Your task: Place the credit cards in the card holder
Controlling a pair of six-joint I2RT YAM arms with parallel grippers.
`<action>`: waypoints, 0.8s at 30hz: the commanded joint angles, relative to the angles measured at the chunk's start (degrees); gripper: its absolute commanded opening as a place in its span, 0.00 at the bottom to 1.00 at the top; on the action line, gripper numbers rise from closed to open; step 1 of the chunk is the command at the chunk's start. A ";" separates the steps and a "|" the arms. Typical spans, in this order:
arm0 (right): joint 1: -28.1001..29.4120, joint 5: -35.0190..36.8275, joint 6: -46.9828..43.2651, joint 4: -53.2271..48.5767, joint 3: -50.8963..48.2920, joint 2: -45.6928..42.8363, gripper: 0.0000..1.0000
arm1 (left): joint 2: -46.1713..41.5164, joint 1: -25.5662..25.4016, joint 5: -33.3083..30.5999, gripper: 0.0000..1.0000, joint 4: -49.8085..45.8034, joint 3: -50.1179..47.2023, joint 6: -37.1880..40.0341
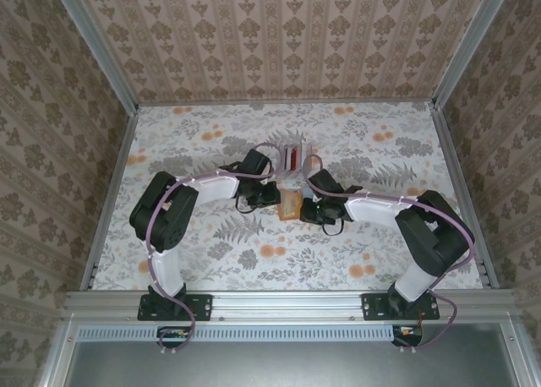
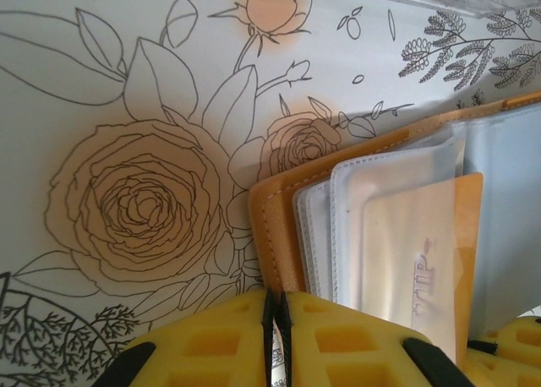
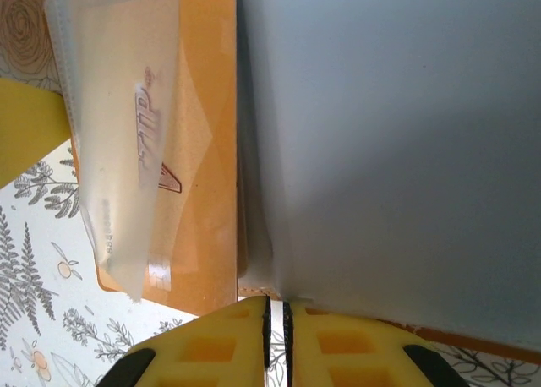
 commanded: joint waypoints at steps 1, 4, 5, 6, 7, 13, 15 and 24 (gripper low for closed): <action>-0.09 2.17 -0.50 3.24 2.37 1.37 0.15 | 1.38 -0.28 1.77 0.15 0.43 -0.89 0.36; -0.09 2.64 0.16 4.72 2.20 1.71 0.15 | 0.87 -0.28 1.54 0.15 0.45 -1.06 0.29; -0.03 2.89 0.36 5.17 2.21 1.74 0.15 | 0.72 -0.21 1.34 0.15 0.46 -1.16 0.29; -0.09 3.08 0.54 5.44 2.43 2.00 0.15 | 0.67 -0.26 1.24 0.15 0.45 -1.22 0.30; -0.07 3.17 0.56 5.79 2.77 2.36 0.15 | 0.63 -0.28 1.29 0.15 0.52 -1.25 0.29; 0.01 2.47 0.39 4.71 4.82 3.76 0.15 | 0.31 -0.19 1.29 0.15 0.21 -1.19 0.39; 0.02 2.87 0.13 3.56 4.08 2.46 0.15 | -0.33 0.11 0.72 0.15 -0.31 -1.35 0.77; -0.09 5.03 -0.69 -1.55 0.04 -5.39 0.16 | -1.94 3.19 0.40 0.15 -2.11 -0.20 2.82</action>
